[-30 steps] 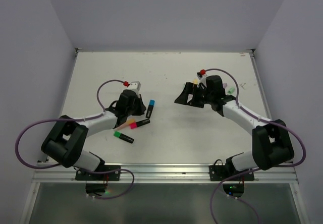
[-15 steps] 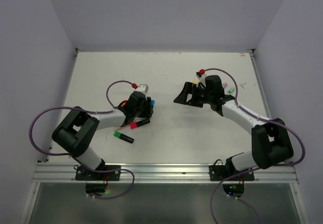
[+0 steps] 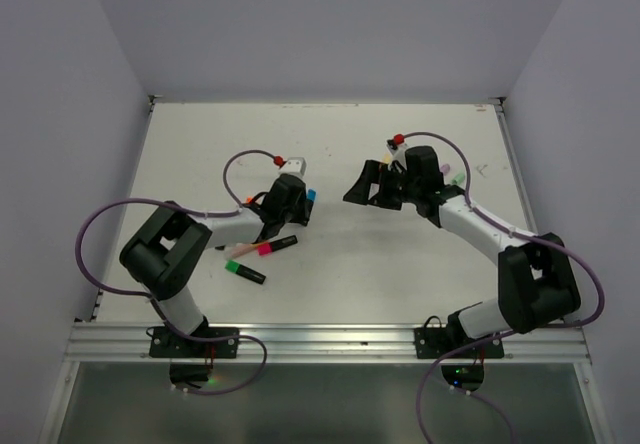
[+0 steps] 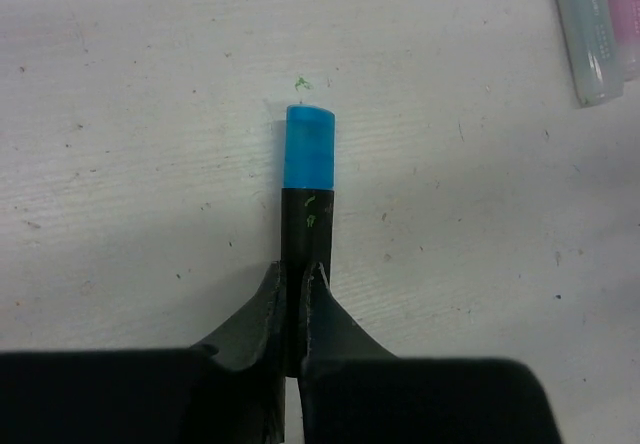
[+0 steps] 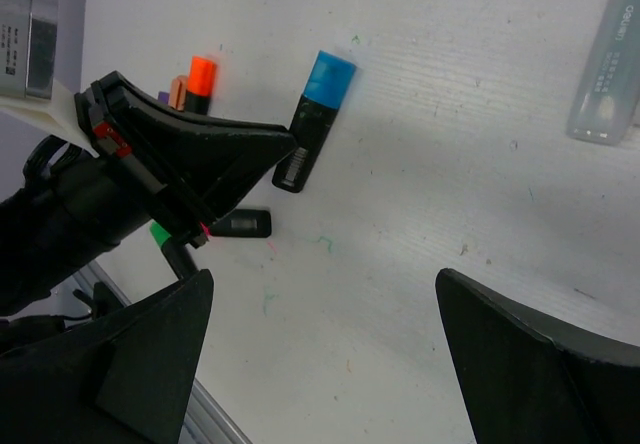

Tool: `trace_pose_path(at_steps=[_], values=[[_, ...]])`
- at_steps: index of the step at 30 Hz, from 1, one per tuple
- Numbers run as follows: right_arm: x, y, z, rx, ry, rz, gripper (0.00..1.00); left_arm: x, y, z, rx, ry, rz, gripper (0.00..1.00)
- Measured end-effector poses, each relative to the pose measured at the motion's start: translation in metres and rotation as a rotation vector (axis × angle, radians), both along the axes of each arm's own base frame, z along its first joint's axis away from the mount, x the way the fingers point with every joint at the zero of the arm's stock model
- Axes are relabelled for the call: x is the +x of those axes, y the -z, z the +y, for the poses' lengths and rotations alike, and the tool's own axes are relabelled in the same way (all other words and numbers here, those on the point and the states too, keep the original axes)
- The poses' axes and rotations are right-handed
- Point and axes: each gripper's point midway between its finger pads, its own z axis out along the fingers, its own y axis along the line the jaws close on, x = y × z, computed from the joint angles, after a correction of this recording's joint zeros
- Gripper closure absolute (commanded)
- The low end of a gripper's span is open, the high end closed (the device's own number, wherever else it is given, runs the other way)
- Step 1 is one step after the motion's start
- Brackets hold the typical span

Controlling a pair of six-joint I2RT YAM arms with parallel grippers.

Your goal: Open the pen caps

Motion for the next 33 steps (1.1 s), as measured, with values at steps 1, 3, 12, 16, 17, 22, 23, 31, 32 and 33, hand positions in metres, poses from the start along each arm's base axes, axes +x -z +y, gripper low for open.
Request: trace_pose_path(at_steps=[1, 3, 12, 16, 17, 22, 23, 31, 32, 33], values=[[0.002, -0.001, 0.001, 0.001, -0.001, -0.002, 0.03, 0.0, 0.0, 0.0, -0.004, 0.003, -0.004, 1.0], [0.007, -0.001, 0.004, 0.006, -0.004, -0.002, 0.03, -0.003, 0.0, -0.001, -0.016, 0.015, -0.009, 1.0], [0.01, 0.013, 0.006, 0.004, 0.002, 0.045, 0.03, -0.005, 0.0, -0.012, -0.037, 0.07, 0.001, 1.0], [0.012, 0.012, 0.007, 0.009, 0.005, 0.041, 0.03, -0.002, 0.001, -0.022, -0.026, 0.079, -0.007, 1.0], [0.012, 0.011, 0.008, 0.014, 0.006, 0.038, 0.04, -0.002, 0.002, -0.024, -0.022, 0.081, -0.009, 1.0], [0.015, 0.011, 0.02, 0.055, 0.014, 0.041, 0.32, -0.002, 0.001, -0.03, -0.02, 0.084, -0.024, 1.0], [0.015, 0.014, 0.022, 0.062, 0.016, 0.047, 0.42, -0.001, 0.001, -0.03, -0.02, 0.082, -0.025, 1.0], [0.0, 0.062, 0.047, 0.054, 0.034, 0.191, 0.77, -0.001, 0.001, -0.03, -0.027, 0.075, -0.029, 1.0], [-0.002, 0.068, 0.051, 0.048, 0.032, 0.2, 0.78, -0.001, 0.001, -0.03, -0.028, 0.075, -0.029, 1.0], [-0.004, 0.073, 0.054, 0.044, 0.03, 0.209, 0.78, -0.001, 0.001, -0.031, -0.029, 0.075, -0.03, 1.0]])
